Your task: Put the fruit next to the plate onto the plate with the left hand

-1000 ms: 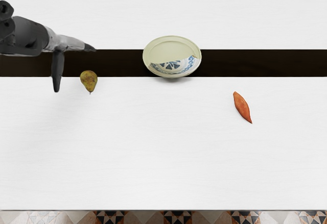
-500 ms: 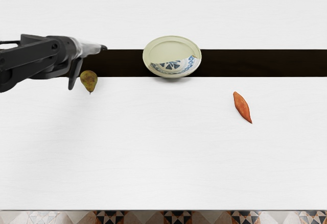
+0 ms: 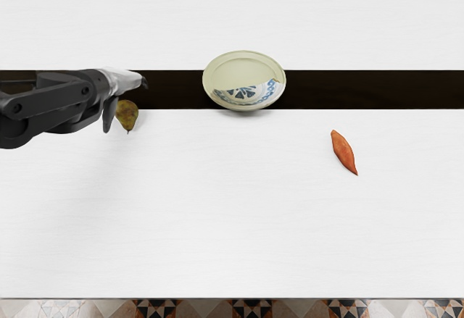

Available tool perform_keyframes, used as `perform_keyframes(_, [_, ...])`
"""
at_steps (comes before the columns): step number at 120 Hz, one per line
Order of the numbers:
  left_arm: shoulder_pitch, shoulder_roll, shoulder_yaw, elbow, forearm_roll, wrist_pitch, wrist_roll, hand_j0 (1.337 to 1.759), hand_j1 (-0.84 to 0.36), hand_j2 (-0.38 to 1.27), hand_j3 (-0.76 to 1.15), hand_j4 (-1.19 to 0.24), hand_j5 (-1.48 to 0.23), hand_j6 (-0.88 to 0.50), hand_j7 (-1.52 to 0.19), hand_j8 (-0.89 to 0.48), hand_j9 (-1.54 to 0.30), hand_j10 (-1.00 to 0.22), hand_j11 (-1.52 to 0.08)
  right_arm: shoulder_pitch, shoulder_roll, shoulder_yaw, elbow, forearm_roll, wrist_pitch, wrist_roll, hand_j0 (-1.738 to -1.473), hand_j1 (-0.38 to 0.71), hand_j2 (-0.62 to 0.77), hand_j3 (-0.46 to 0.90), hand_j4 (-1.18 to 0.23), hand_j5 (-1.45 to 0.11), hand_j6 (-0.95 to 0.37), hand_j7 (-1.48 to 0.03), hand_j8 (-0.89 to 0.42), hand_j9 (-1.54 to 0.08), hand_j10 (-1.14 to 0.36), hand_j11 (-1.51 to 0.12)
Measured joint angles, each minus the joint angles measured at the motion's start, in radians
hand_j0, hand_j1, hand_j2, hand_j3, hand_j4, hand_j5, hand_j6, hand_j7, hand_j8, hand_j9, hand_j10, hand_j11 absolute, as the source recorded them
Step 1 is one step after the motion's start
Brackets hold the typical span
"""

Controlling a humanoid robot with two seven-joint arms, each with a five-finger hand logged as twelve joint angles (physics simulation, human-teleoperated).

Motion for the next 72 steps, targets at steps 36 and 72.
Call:
perform_keyframes(36, [0.013,-0.022,0.006,0.026,0.005,0.021,0.000,1.658,0.01,0.06,0.00,-0.28,-0.36,-0.28,-0.36,-0.28,-0.36,-0.28,-0.36,-0.002,0.000,0.000,0.000,0.000,0.000,0.000,-1.658,-0.31,-0.01,0.00,-0.03,-0.04,-0.03,-0.04,-0.03,-0.04,-0.03,-0.04])
perform_keyframes(72, [0.031,-0.057,0.075,0.055,0.020,0.110,-0.001,1.658,0.00,0.06,0.00,-0.30,-0.38,-0.30,-0.38,-0.30,-0.38,-0.30,-0.38,-0.003,0.000,0.000,0.000,0.000,0.000,0.000,-1.658,-0.31,-0.01,0.00,-0.03,-0.04,-0.03,-0.04,-0.03,-0.04,-0.03,-0.04])
